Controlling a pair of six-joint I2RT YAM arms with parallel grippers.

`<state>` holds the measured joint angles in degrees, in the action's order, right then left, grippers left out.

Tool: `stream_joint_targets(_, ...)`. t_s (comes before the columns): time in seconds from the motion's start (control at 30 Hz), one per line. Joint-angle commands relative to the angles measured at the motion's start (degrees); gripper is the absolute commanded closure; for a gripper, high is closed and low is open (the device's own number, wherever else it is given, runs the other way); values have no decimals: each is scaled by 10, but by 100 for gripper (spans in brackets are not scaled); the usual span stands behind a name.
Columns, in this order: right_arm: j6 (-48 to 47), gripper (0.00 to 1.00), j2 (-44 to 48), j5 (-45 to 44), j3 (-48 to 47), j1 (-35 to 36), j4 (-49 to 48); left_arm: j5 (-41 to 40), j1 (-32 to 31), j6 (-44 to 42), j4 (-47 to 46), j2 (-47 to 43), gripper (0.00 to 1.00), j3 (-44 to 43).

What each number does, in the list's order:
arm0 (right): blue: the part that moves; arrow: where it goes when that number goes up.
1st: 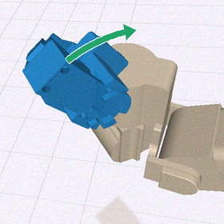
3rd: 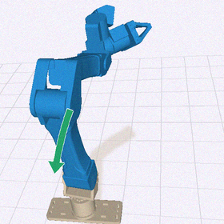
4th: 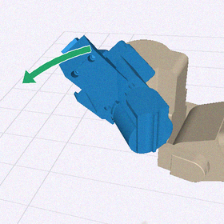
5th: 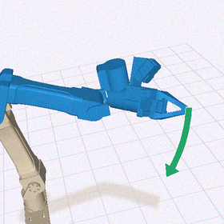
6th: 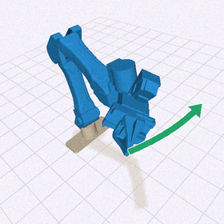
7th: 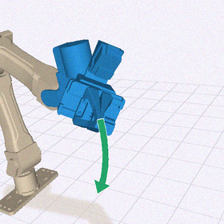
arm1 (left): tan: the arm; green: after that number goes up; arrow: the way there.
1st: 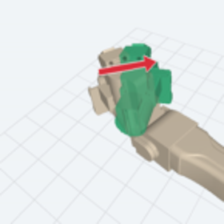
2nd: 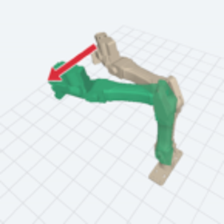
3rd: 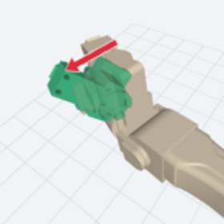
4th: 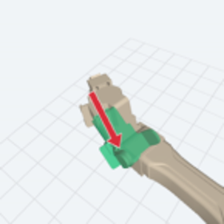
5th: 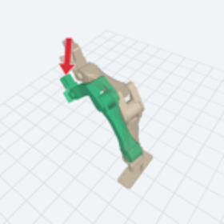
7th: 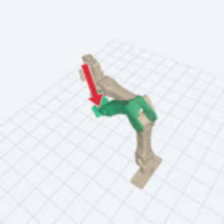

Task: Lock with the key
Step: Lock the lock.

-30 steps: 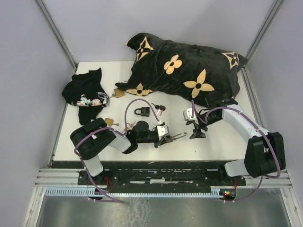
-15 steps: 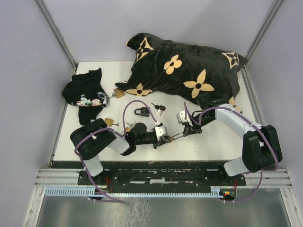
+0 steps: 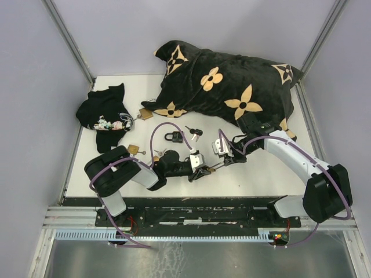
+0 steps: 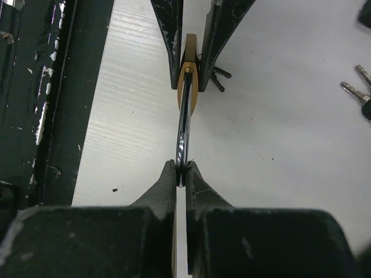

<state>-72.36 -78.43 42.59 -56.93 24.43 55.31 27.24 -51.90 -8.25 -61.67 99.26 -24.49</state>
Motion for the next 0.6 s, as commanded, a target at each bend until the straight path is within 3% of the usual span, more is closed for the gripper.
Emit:
stream_joint_targets(0.0,14,98,34,-31,-45,19,29,-9,1,-10,10,-15,64,-5)
stream_joint_targets(0.17,12,98,29,-60,-23,37,16,-7,1,-4,-21,-15,54,6)
stream_joint_targets(0.57,49,98,18,-45,-13,49,-10,16,-9,24,-97,33,50,-4)
